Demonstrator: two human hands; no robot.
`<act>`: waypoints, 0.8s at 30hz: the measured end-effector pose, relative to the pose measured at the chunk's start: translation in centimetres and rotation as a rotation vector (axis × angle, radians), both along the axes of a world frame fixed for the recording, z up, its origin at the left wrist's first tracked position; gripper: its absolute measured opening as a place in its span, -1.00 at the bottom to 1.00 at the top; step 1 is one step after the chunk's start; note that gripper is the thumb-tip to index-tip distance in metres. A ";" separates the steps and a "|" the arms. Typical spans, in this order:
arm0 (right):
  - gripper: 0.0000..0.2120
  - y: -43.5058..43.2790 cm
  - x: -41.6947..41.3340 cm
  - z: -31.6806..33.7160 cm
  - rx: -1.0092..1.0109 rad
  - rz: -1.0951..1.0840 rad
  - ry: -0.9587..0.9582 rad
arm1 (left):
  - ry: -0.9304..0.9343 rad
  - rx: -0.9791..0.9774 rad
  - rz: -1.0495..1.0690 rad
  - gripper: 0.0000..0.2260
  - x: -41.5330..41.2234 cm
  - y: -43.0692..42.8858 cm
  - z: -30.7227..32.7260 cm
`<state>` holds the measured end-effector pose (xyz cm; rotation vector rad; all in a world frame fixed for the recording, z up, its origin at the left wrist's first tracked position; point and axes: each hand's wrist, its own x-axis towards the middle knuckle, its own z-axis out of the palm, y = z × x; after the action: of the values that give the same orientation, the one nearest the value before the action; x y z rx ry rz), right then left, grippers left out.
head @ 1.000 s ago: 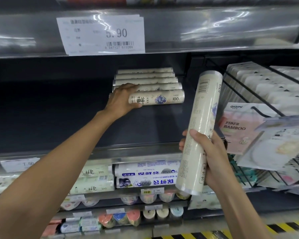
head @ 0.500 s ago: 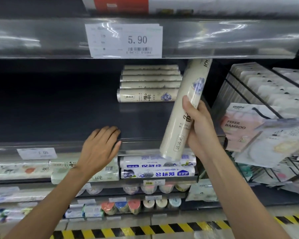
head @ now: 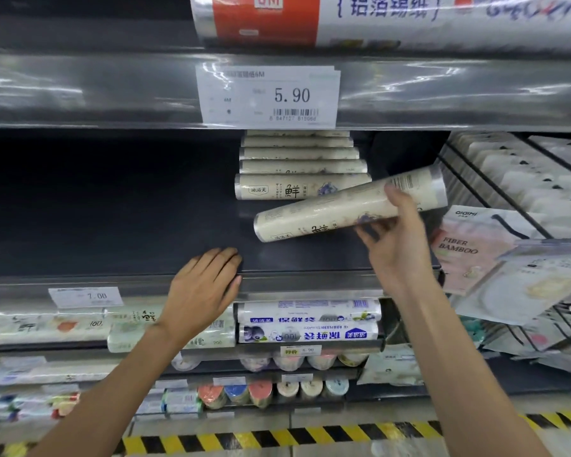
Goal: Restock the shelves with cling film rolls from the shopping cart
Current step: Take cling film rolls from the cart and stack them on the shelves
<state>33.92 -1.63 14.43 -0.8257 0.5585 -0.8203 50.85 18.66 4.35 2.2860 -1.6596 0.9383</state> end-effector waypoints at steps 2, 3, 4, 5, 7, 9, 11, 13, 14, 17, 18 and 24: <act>-0.68 -0.7 -1.1 0.1 -0.050 -0.090 -0.028 | 0.008 0.004 0.010 -0.68 0.0 0.0 0.0; -0.69 -0.9 -1.5 -0.1 -0.079 -0.130 0.005 | 0.010 0.005 0.013 -0.68 0.0 0.0 0.0; -0.68 -1.2 -1.8 -0.2 -0.108 -0.162 0.054 | 0.014 0.004 0.014 -0.69 0.0 0.0 0.0; -0.67 -1.4 -2.0 -0.2 -0.132 -0.189 0.107 | 0.019 -0.002 0.013 -0.69 0.0 -0.1 -0.1; -0.62 -2.4 -2.0 -0.5 -0.156 -0.204 0.210 | 0.023 -0.015 0.010 -0.70 0.0 -0.1 -0.2; -0.54 -3.2 -1.5 -0.8 -0.172 -0.168 0.270 | 0.026 -0.017 0.015 -0.69 0.0 -0.2 -0.3; -0.49 -4.0 -0.6 -1.3 -0.195 -0.129 0.286 | 0.029 -0.020 0.017 -0.69 0.0 -0.3 -0.3; -0.47 -4.7 0.2 -2.0 -0.253 -0.116 0.336 | 0.029 -0.018 0.022 -0.68 0.0 -0.2 -0.3; -0.48 -5.2 0.5 -2.5 -0.326 -0.128 0.419 | 0.028 -0.015 0.025 -0.68 0.0 -0.2 -0.3; -0.42 -7.0 1.0 -4.0 -0.681 -0.158 0.786 | 0.030 -0.010 0.025 -0.68 -0.1 -0.2 -0.3; -0.41 -7.5 1.2 -4.5 -0.762 -0.144 0.841 | 0.033 -0.011 0.023 -0.68 -0.1 -0.2 -0.3; -0.38 -9.2 3.0 -4.9 -0.895 -0.065 0.873 | 0.055 -0.007 0.028 -0.68 -0.1 -0.2 -0.4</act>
<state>36.90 -10.84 9.58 -2.0401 0.9983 -0.7347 50.73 18.49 3.99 2.3148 -1.6033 0.8774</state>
